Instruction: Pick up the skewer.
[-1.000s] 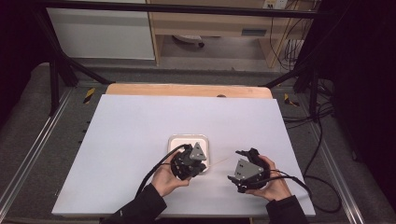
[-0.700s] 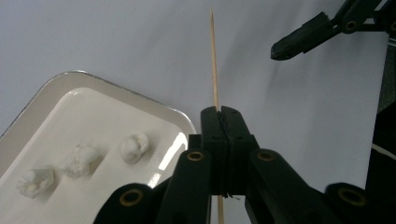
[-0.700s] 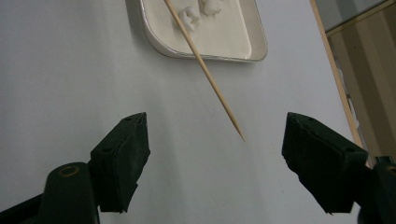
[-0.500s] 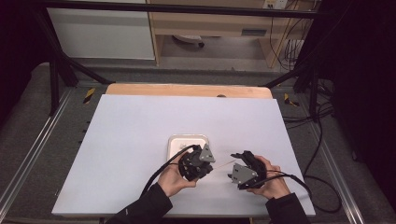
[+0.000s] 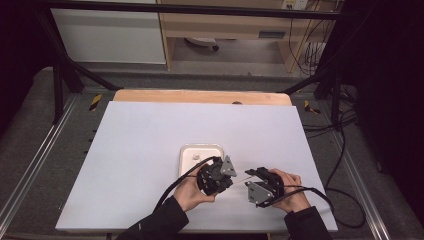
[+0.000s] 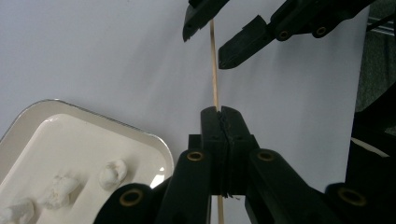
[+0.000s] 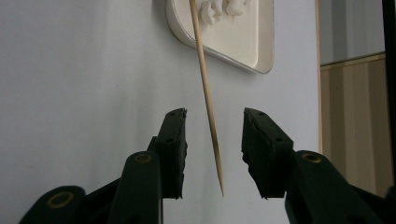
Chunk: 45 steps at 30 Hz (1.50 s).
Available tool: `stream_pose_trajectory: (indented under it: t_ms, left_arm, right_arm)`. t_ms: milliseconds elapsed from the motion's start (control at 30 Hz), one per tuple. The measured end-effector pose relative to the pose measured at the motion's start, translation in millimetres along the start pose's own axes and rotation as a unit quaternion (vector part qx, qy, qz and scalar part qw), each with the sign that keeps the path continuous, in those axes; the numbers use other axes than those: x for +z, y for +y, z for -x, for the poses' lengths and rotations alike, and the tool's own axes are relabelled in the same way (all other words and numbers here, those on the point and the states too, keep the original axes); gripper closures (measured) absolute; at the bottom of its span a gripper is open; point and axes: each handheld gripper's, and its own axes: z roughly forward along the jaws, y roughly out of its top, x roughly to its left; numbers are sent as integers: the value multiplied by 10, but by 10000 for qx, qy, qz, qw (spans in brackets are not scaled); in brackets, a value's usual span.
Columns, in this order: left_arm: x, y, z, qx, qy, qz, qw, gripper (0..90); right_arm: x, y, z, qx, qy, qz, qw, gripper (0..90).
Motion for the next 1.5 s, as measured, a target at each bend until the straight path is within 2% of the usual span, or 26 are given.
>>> stream_pose_trajectory:
  t_ms: [367, 467, 733, 967, 1067, 1133, 1167, 1200, 1267, 1300, 1500]
  left_arm:
    - [54, 44, 20, 82, -34, -117, 9999, 888]
    - [56, 44, 14, 92, -38, -144, 9998, 888]
    - [62, 41, 19, 110, -60, -126, 9998, 888]
    - [60, 37, 5, 79, -78, -142, 9998, 888]
    - [65, 37, -16, -22, -117, -124, 9999, 885]
    - [59, 34, -33, -88, -99, -98, 9999, 838]
    - [57, 33, -45, -112, -92, -105, 9998, 768]
    - [55, 33, -57, -143, -64, -175, 9997, 713]
    - [53, 24, -80, -161, -8, -279, 9995, 666]
    - [52, 19, -93, -194, -29, -354, 9992, 628]
    - [61, 3, -159, -360, -133, -786, 9962, 539]
  right_arm:
    - [23, 1, -30, -355, 18, 16, 9994, 718]
    - [25, -3, -35, -491, 98, 31, 9987, 771]
    - [39, 2, -50, -562, 189, 58, 9982, 874]
    - [44, 10, -46, -664, 159, 27, 9977, 889]
    - [42, 11, -52, -670, 127, 1, 9977, 891]
    - [34, 15, -50, -740, 61, -55, 9972, 891]
    - [30, 11, -50, -736, 51, -98, 9972, 891]
    - [25, 6, -49, -751, 20, -146, 9971, 891]
    - [23, -2, -37, -867, -15, -263, 9959, 891]
    - [16, -5, -43, -832, -36, -332, 9960, 891]
    - [-10, 26, 6, -1106, -181, -432, 9928, 891]
